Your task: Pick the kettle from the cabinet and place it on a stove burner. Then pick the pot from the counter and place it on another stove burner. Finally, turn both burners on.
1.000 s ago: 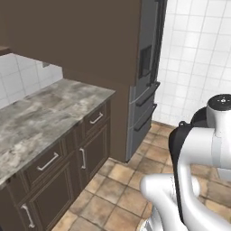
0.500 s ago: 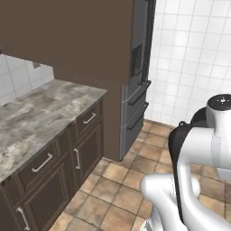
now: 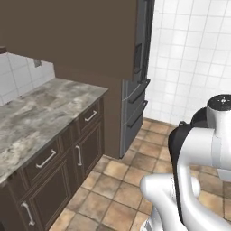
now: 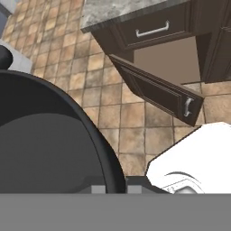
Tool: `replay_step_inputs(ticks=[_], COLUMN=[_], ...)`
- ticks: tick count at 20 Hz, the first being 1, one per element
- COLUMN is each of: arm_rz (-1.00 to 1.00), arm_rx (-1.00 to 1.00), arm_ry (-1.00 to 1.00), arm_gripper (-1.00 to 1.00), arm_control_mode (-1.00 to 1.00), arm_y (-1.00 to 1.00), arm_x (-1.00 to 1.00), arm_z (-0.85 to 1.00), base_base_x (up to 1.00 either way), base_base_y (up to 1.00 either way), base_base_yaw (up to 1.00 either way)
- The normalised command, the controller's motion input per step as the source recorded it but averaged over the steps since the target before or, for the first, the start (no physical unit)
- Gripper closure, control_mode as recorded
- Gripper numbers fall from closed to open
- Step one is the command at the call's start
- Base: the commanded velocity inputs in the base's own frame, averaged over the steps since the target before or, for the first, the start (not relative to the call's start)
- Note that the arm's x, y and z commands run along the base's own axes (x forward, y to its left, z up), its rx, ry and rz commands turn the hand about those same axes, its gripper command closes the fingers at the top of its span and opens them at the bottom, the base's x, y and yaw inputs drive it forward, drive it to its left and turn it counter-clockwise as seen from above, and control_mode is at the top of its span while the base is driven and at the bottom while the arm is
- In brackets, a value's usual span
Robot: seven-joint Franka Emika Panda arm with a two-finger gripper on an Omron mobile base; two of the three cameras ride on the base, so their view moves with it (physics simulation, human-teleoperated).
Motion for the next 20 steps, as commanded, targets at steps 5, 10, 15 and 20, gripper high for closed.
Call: replay_step_inputs(ticks=[5, 10, 15, 20], arm_rz=[0.00, 0.00, 0.00, 0.00], arm_rx=[0.00, 0.00, 0.00, 0.00], arm_ry=[0.00, 0.00, 0.00, 0.00], arm_gripper=[1.00, 1.00, 1.00, 1.00], arm_control_mode=[1.00, 1.00, 1.00, 1.00], arm_y=[0.00, 0.00, 0.00, 0.00], arm_x=[0.00, 0.00, 0.00, 0.00], arm_z=[0.00, 0.00, 0.00, 0.00], base_base_x=[0.43, -0.48, -1.00, -1.00], base_base_y=[0.01, -0.03, 0.15, 0.19], base_base_yaw=[-0.05, -0.08, -0.10, -0.10])
